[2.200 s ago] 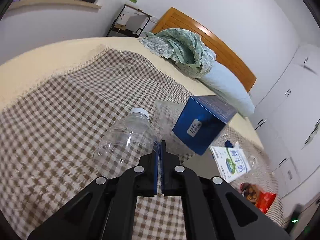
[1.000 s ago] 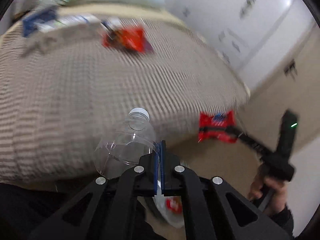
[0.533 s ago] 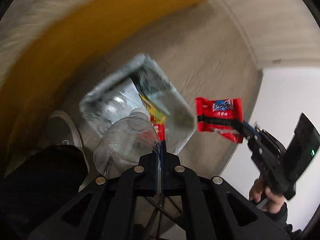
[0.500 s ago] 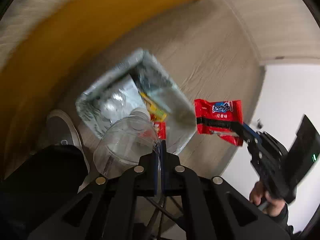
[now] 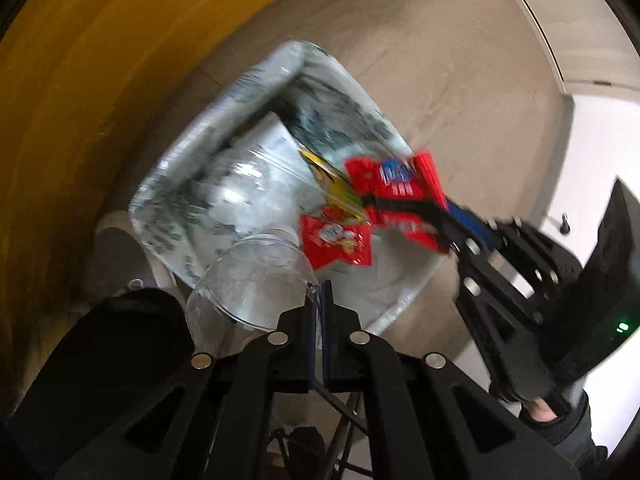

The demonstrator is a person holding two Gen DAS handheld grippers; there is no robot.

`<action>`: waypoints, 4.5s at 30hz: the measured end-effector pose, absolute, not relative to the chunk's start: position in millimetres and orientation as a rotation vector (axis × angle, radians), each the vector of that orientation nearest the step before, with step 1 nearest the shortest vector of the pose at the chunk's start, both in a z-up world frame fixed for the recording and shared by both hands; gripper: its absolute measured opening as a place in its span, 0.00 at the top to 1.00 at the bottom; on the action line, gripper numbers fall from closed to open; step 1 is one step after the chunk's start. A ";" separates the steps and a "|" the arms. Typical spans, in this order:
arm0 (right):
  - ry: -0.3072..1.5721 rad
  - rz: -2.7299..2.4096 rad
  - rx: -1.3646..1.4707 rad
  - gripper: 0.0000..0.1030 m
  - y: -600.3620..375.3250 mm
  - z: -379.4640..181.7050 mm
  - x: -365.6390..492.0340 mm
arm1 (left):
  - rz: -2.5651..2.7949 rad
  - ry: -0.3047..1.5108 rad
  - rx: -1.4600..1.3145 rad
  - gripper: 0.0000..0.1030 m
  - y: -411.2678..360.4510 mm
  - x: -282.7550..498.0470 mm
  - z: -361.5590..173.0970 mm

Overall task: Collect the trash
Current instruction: 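Carry the bottle and red bag into the bin while both tools open to release, then raise both tools from the bin back toward the bed, then grasp a torn orange chip bag with the left tool while the right tool grasps a white tissue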

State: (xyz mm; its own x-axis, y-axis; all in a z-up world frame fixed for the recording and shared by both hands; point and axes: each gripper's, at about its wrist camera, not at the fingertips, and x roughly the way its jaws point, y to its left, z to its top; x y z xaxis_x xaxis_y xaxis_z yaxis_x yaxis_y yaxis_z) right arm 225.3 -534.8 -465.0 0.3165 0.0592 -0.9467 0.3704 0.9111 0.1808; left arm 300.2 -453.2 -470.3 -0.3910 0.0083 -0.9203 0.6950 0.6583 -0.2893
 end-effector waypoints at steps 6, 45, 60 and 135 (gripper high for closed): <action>1.259 -0.139 0.192 0.50 -515.3 -487.9 282.8 | -0.764 1.825 0.475 1.00 -444.5 323.0 -466.2; 1.213 -0.356 0.472 0.50 -570.2 -414.4 170.9 | -0.931 1.761 0.512 0.26 -494.4 294.6 -431.3; 1.109 -0.357 0.260 0.45 -546.6 -327.0 252.7 | -0.923 1.392 0.256 0.23 -381.8 382.2 -281.2; 0.903 0.125 0.132 0.95 -357.9 -137.6 722.9 | -0.357 0.528 -0.261 0.88 -89.5 571.0 -144.0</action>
